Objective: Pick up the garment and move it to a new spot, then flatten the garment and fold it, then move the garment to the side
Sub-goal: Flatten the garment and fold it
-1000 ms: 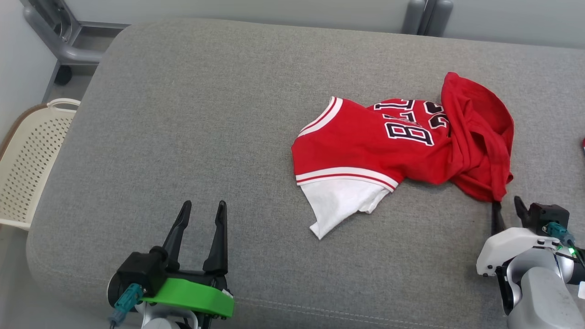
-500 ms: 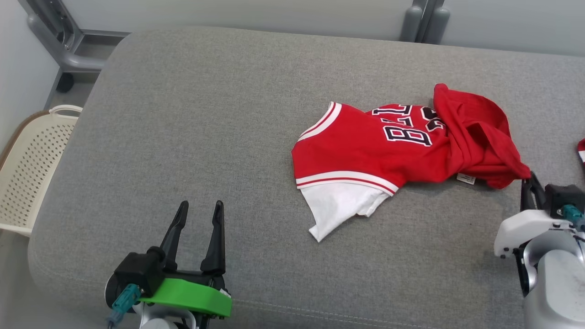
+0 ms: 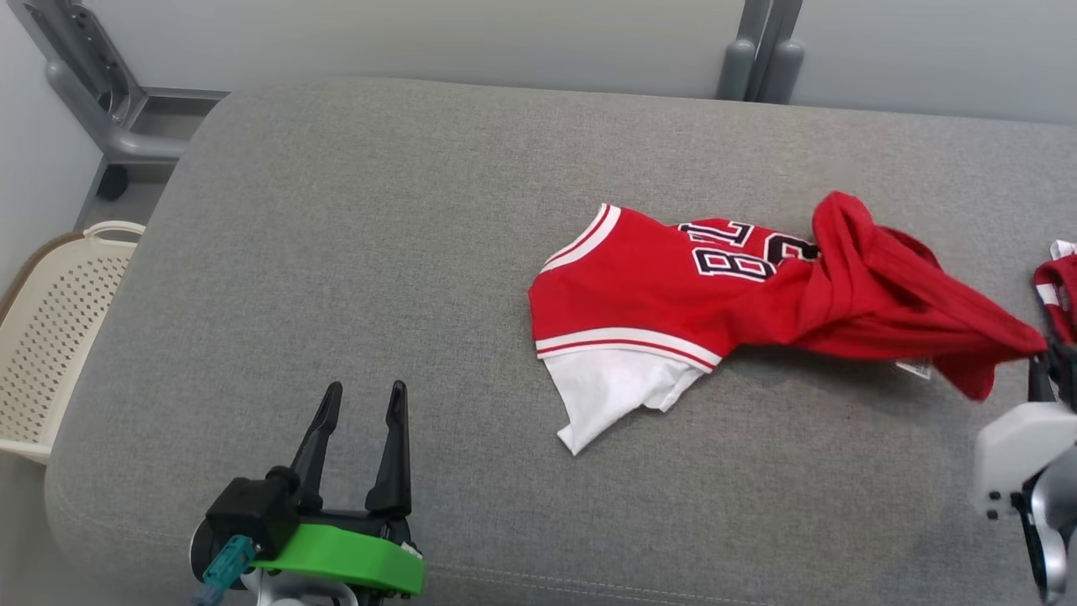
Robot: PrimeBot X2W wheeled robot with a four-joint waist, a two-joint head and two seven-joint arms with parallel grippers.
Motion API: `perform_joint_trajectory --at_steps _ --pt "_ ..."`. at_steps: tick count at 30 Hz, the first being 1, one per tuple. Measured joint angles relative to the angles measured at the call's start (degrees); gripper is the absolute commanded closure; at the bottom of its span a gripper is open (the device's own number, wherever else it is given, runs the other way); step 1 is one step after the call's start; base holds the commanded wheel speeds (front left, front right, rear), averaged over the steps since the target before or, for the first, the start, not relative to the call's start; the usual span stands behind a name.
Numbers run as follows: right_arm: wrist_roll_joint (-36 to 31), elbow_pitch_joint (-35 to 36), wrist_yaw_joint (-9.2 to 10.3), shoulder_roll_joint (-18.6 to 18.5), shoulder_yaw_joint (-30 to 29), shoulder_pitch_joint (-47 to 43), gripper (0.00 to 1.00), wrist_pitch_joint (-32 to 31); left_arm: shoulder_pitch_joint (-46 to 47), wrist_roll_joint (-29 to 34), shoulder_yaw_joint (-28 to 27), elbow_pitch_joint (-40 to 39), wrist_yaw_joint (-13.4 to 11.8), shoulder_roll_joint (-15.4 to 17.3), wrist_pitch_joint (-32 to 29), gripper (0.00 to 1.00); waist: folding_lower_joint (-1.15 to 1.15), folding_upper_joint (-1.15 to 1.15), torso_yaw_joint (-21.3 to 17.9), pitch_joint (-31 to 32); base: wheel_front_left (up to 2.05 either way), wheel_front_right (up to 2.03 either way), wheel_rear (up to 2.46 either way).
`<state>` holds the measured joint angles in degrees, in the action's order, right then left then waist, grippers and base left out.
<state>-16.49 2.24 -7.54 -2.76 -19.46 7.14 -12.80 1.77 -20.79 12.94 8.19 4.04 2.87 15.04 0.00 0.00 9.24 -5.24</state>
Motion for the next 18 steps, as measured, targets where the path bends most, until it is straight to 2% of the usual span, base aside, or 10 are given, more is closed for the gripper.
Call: perform_joint_trajectory --at_steps 3,7,11,13,16,17,18 --pt "1.6 3.5 0.0 -0.1 -0.7 -4.6 1.0 -6.1 -0.1 0.0 -0.2 -0.1 0.0 0.0 0.0 0.0 0.0 0.0 -0.4 0.1 0.0 0.0 0.0" --pt "4.1 2.0 0.0 0.0 -2.8 -8.0 1.0 -10.0 -0.1 0.1 -0.1 0.0 0.0 0.0 0.0 0.0 0.0 0.0 -0.7 -0.1 0.0 0.0 0.0" --pt "6.2 -3.4 0.0 0.0 -5.0 -8.0 1.0 -10.4 0.0 0.3 0.0 0.2 0.2 0.0 0.0 0.0 0.0 0.0 -0.9 -0.2 0.0 0.0 0.0" --pt "10.2 -9.1 0.0 0.0 -7.7 -6.5 1.0 -9.2 0.0 0.4 0.1 0.3 0.3 0.0 0.0 0.0 0.0 0.0 -0.8 -0.1 0.0 0.0 0.0" --pt "11.8 -14.8 0.0 -0.1 -8.7 -4.9 1.0 -8.4 0.0 0.7 0.3 0.7 0.5 0.0 0.0 0.0 0.0 0.0 -0.6 0.1 0.0 0.0 0.0" --pt "11.9 -16.6 0.0 0.0 -8.8 -4.8 0.86 -8.3 0.0 0.7 0.3 0.8 0.5 0.0 0.0 0.0 0.0 0.0 -0.5 0.2 0.0 0.0 0.0" --pt "11.5 -18.1 0.0 0.0 -8.8 -4.7 0.51 -8.4 0.0 0.8 0.3 0.9 0.5 0.0 0.0 0.0 0.0 0.0 -0.4 0.3 0.0 0.0 0.0"
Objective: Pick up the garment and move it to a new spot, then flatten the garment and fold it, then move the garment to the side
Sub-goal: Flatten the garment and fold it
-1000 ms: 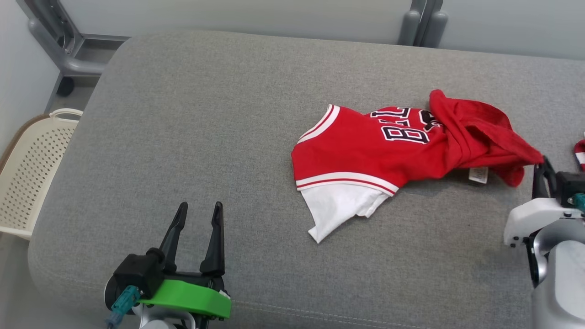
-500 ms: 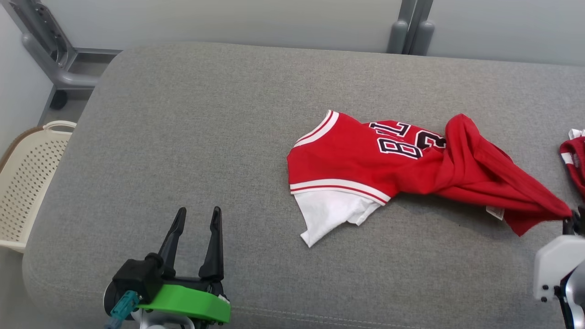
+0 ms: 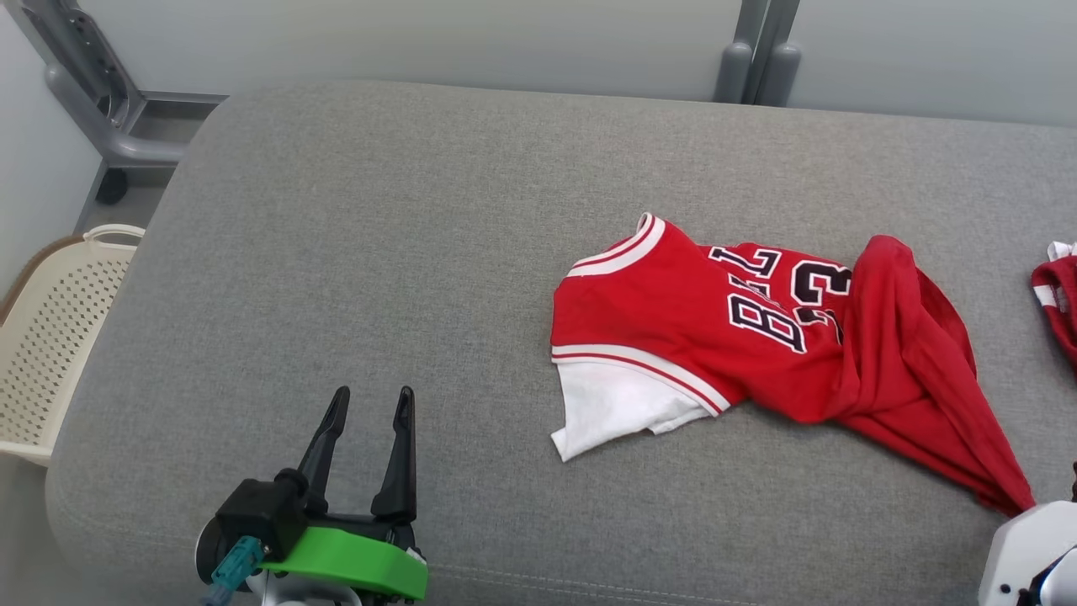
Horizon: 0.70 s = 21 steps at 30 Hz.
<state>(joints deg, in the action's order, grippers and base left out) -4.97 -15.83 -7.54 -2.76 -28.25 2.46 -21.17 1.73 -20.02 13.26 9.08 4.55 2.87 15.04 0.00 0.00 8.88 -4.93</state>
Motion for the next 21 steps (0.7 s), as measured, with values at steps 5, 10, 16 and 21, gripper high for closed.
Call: perform_joint_trajectory --at_steps 5,10,16,21 --pt "-4.6 -4.2 0.0 -0.1 -3.2 0.7 0.0 1.2 0.0 0.2 -0.1 0.2 0.1 0.0 0.0 0.0 0.0 0.0 0.4 0.5 0.0 0.0 0.0" --pt "-6.1 -5.4 0.0 0.0 -4.6 2.7 0.0 7.2 -0.2 0.4 -0.5 0.3 0.2 0.0 0.0 0.0 0.0 0.0 0.3 0.9 0.0 0.0 0.0" --pt "-2.3 -5.7 0.0 -0.1 -2.4 5.1 0.0 16.2 -0.8 0.5 -1.0 0.4 -0.3 0.0 0.0 0.0 0.0 0.0 -0.4 1.7 0.0 0.0 0.0" --pt "3.4 -6.6 0.0 0.0 -0.3 5.9 0.0 20.8 -1.0 2.3 -1.4 1.4 -1.0 0.0 0.0 0.0 0.0 0.0 -1.1 2.8 0.0 0.0 0.0"
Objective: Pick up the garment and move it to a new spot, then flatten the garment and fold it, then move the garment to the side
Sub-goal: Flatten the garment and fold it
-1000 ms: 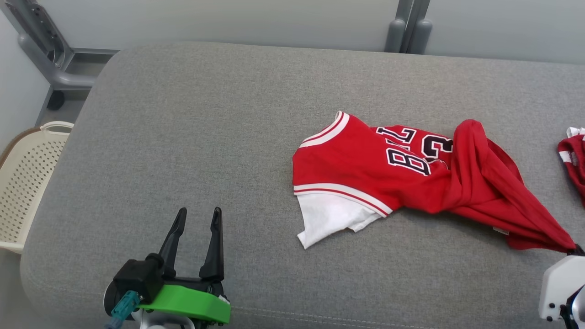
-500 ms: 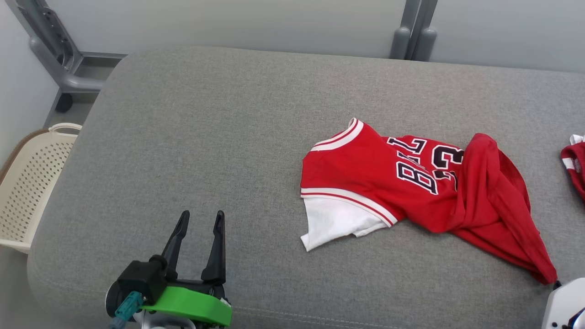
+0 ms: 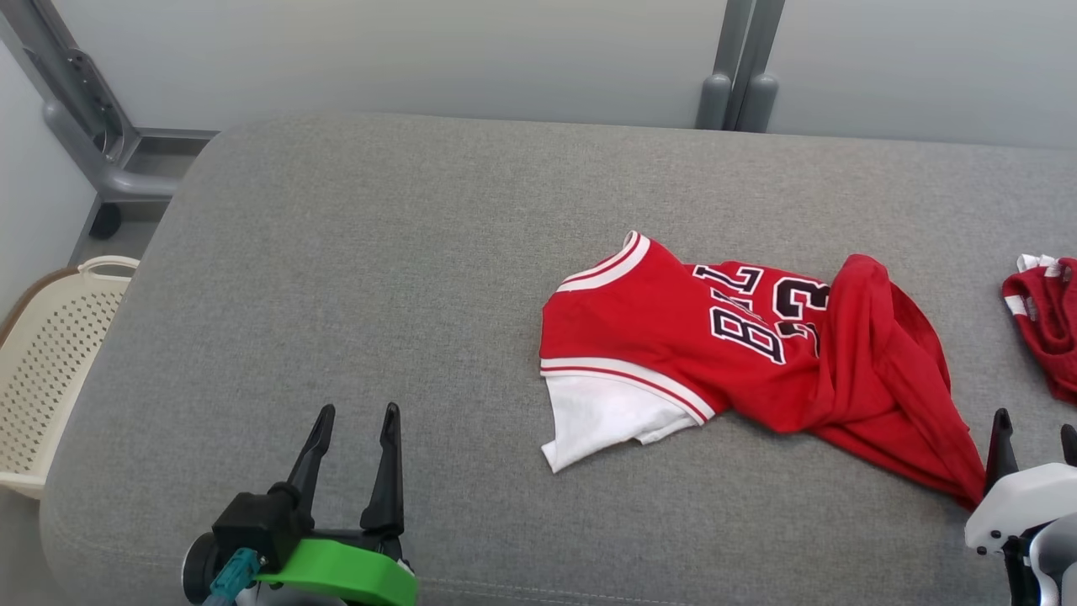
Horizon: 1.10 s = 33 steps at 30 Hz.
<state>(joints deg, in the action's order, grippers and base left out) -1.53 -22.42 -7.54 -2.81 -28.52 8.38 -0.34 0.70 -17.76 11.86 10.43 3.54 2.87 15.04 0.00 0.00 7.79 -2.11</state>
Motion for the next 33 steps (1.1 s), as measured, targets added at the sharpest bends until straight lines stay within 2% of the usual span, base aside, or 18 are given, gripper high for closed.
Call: perform_joint_trajectory --at_steps 2,9,16,20,25,33 --pt "2.4 -0.3 0.0 0.0 0.9 0.0 0.0 1.3 -0.2 0.0 -0.4 0.3 -0.1 0.0 0.0 0.0 0.0 0.0 -0.3 0.5 0.0 0.0 0.0" --pt "3.4 0.5 0.01 0.0 6.1 -1.3 0.0 1.1 -0.9 0.0 -1.0 0.9 -0.3 0.0 0.0 0.0 0.0 0.0 -1.0 2.2 0.0 0.0 0.0" --pt "-1.7 2.7 0.0 0.0 11.1 -2.1 0.0 -2.2 -1.4 0.0 -1.2 0.9 -0.6 0.0 0.0 0.0 0.0 0.0 -1.3 2.5 0.0 0.0 0.0" --pt "-4.5 3.0 0.0 0.0 12.9 0.4 0.0 -5.4 -1.4 -0.1 -1.0 0.9 -0.6 0.0 0.0 0.0 0.0 0.0 -1.0 1.8 0.0 0.0 0.0" --pt "-7.1 2.1 0.0 0.0 13.2 4.7 0.0 -7.9 -0.9 -0.2 -0.4 1.0 -0.5 0.0 0.0 0.0 0.0 0.0 0.2 0.7 0.0 0.0 0.0" --pt "-11.2 -0.9 0.0 0.0 10.5 9.2 0.0 -10.4 0.1 -0.6 0.5 1.1 -0.5 0.0 0.0 0.0 0.0 0.0 2.5 -1.2 0.0 0.0 0.0"
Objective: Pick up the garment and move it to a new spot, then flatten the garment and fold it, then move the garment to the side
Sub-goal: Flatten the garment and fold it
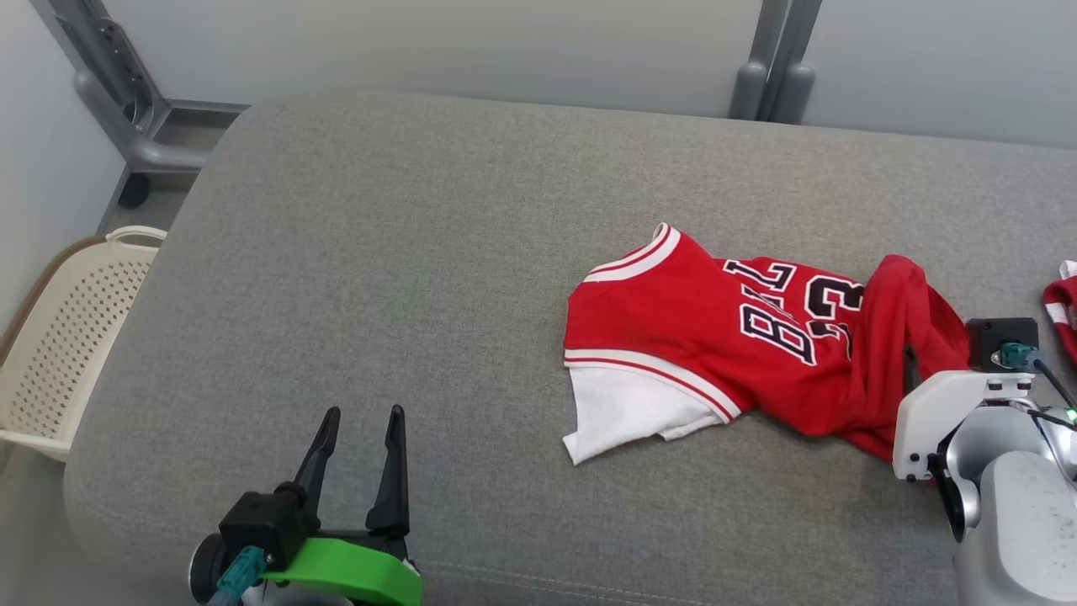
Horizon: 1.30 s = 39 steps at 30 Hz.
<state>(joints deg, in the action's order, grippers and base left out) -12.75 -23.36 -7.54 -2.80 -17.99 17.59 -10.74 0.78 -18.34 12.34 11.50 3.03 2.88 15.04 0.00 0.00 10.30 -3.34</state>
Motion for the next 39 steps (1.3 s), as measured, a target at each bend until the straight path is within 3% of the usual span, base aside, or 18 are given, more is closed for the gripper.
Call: perform_joint_trajectory --at_steps 2,8,9,10,13,25,27,29,31,32,33,39 --pt "-0.5 -1.1 0.0 0.0 -0.6 0.7 0.01 -0.4 0.3 -0.1 0.2 0.0 0.0 0.0 0.0 0.0 0.0 0.0 0.5 -0.6 0.0 0.0 0.0" --pt "-0.6 -4.4 0.0 0.0 -1.8 2.2 0.18 -0.9 0.6 -0.3 0.5 0.0 0.0 0.0 0.0 0.0 0.0 0.0 1.7 -2.1 0.0 0.0 0.0" --pt "-0.6 -4.4 0.0 0.0 -1.8 2.2 0.24 -0.9 0.6 -0.3 0.5 0.0 0.0 0.0 0.0 0.0 0.0 0.0 1.7 -2.1 0.0 0.0 0.0" --pt "-0.5 -5.0 0.0 0.0 -1.9 2.3 0.45 -0.4 0.7 -0.3 0.5 -0.1 0.0 0.0 0.0 0.0 0.0 0.0 1.8 -2.3 0.0 0.0 0.0" --pt "-0.7 -6.6 0.0 0.0 -2.4 3.1 0.58 0.4 1.0 -0.3 0.5 -0.2 0.0 0.0 0.0 0.0 0.0 0.0 2.0 -2.8 0.0 0.0 0.0" --pt "-2.1 -11.8 0.0 0.0 -4.8 5.4 0.58 3.9 1.1 -0.3 0.8 0.0 0.0 0.0 0.0 0.0 0.0 0.0 1.7 -3.2 0.0 0.0 0.0" --pt "-2.2 -12.4 0.0 0.0 -5.0 5.7 0.62 4.4 1.1 -0.3 0.8 0.0 0.0 0.0 0.0 0.0 0.0 0.0 1.7 -3.3 0.0 0.0 0.0" --pt "-2.3 -13.1 0.0 0.0 -5.3 6.4 0.73 4.9 1.1 -0.3 0.8 0.0 0.0 0.0 0.0 0.0 0.0 0.0 1.8 -3.4 0.0 0.0 0.0" --pt "-2.5 -13.8 0.0 0.0 -5.5 6.8 0.93 5.4 1.1 -0.3 0.9 0.0 0.0 0.0 0.0 0.0 0.0 0.0 1.9 -3.6 0.0 0.0 0.0" --pt "-2.5 -14.2 0.0 0.0 -5.6 7.0 0.93 5.8 1.1 -0.3 0.9 0.0 0.0 0.0 0.0 0.0 0.0 0.0 2.0 -3.6 0.0 0.0 0.0" --pt "-2.6 -14.6 0.0 0.0 -5.9 7.5 1.0 6.6 1.2 -0.3 0.8 0.0 0.0 0.0 0.0 0.0 0.0 0.0 2.0 -3.8 0.0 0.0 0.0" --pt "0.0 -14.4 0.0 0.0 -4.6 8.1 1.0 7.6 1.3 -0.3 0.6 0.1 0.0 0.0 0.0 0.0 0.0 0.0 1.8 -3.5 0.0 0.0 0.0"
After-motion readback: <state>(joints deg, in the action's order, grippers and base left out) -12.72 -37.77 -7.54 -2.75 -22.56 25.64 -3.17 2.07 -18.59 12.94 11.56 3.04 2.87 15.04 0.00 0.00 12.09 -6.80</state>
